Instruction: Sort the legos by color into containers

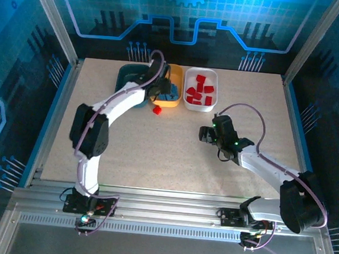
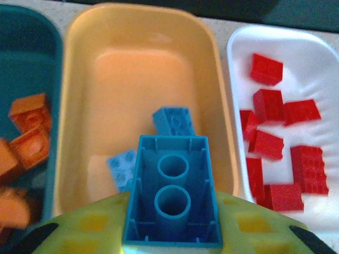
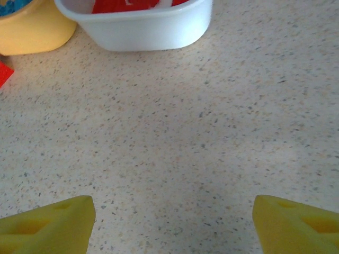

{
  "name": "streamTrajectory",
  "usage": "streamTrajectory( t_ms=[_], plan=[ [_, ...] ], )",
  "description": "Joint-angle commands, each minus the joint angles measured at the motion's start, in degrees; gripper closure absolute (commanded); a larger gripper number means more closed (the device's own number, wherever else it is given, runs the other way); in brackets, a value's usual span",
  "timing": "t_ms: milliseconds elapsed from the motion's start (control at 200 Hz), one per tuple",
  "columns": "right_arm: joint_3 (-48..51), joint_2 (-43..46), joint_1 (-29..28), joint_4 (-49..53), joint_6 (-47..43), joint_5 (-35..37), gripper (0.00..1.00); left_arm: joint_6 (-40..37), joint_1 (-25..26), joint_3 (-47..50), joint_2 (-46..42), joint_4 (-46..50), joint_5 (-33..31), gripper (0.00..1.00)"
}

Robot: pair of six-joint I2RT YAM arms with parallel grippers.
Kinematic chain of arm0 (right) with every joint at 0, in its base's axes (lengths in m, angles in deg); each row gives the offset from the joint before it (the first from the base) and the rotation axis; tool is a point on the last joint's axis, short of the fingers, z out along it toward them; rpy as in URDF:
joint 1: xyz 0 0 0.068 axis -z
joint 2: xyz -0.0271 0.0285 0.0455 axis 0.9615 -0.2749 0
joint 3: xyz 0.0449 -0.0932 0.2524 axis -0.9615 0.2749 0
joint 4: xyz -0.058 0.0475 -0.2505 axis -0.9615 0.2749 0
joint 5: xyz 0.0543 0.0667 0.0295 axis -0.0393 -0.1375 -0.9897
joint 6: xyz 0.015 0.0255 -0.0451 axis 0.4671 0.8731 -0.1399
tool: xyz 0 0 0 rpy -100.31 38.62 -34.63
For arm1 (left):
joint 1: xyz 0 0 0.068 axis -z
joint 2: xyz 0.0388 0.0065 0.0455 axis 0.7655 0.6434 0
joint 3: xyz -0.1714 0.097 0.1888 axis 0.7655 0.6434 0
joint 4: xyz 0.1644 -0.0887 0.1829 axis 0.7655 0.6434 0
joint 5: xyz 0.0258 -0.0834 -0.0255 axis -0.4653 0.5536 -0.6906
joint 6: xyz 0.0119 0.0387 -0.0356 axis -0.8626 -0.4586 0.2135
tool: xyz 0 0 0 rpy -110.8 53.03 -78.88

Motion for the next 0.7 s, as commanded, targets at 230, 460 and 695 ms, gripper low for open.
streamTrajectory(
  t_ms=[230, 460, 695],
  plan=[
    [3.5, 7.7, 1.2, -0.2, 2.0, 4.6, 0.16, -1.2, -2.4, -17.1, 13.3, 11.4, 5.3, 0.35],
    [3.3, 7.2, 1.3, -0.3, 2.0, 3.6, 0.16, -1.5, -1.8, -3.1, 1.8, 4.0, 7.8, 0.14],
    [3.2, 6.7, 1.3, -0.4, 2.3, 2.8, 0.16, -2.9, 3.4, 19.3, -9.0, -2.7, 1.4, 0.12]
  ],
)
